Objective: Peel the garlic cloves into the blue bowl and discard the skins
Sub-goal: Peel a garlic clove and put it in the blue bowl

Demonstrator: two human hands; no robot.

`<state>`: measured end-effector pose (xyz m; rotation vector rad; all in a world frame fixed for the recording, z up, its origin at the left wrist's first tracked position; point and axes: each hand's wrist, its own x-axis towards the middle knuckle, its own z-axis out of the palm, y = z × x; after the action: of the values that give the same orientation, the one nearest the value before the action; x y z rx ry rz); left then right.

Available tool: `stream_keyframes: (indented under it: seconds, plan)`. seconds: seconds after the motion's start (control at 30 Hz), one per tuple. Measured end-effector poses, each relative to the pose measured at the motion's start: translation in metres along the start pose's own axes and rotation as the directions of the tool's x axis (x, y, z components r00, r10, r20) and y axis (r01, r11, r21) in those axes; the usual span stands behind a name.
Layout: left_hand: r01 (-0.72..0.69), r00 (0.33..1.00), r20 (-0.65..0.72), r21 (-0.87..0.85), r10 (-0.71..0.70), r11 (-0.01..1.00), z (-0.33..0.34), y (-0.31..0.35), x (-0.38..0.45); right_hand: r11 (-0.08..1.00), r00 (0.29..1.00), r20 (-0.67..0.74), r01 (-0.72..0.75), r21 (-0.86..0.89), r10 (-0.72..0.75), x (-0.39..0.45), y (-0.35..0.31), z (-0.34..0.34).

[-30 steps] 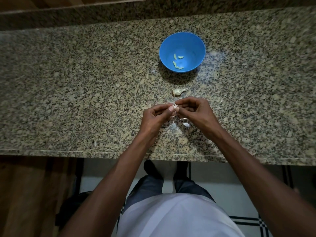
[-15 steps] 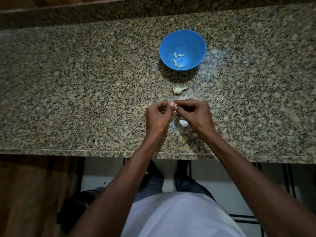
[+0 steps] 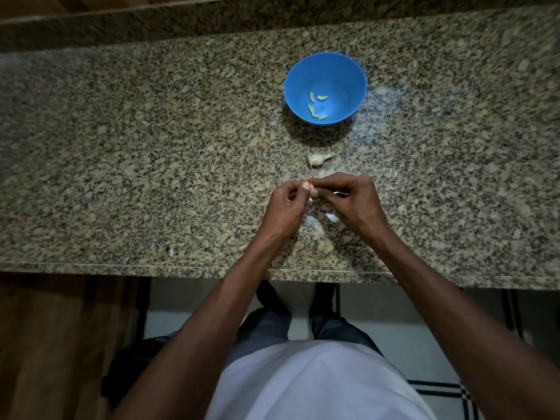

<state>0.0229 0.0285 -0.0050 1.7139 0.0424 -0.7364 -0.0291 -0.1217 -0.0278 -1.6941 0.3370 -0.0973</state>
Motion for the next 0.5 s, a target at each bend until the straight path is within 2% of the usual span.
stream_keyframes:
  seconds: [0.27,0.4,0.5]
  plan:
    - [0.022,0.996,0.084,-0.13,-0.011,0.991,-0.017,-0.002,0.004,1.0,1.0,-0.001,-0.009,0.008,0.009,-0.001,-0.004,-0.004]
    - [0.014,0.991,0.13,-0.088,-0.003,0.996,-0.023,0.003,0.005,0.991,0.997,0.049,0.059,-0.122,-0.053,0.0,-0.008,-0.007]
    - [-0.011,0.99,0.139,-0.082,0.022,0.997,-0.025,0.005,0.005,0.991,0.995,0.072,0.074,-0.113,-0.066,0.001,-0.009,-0.01]
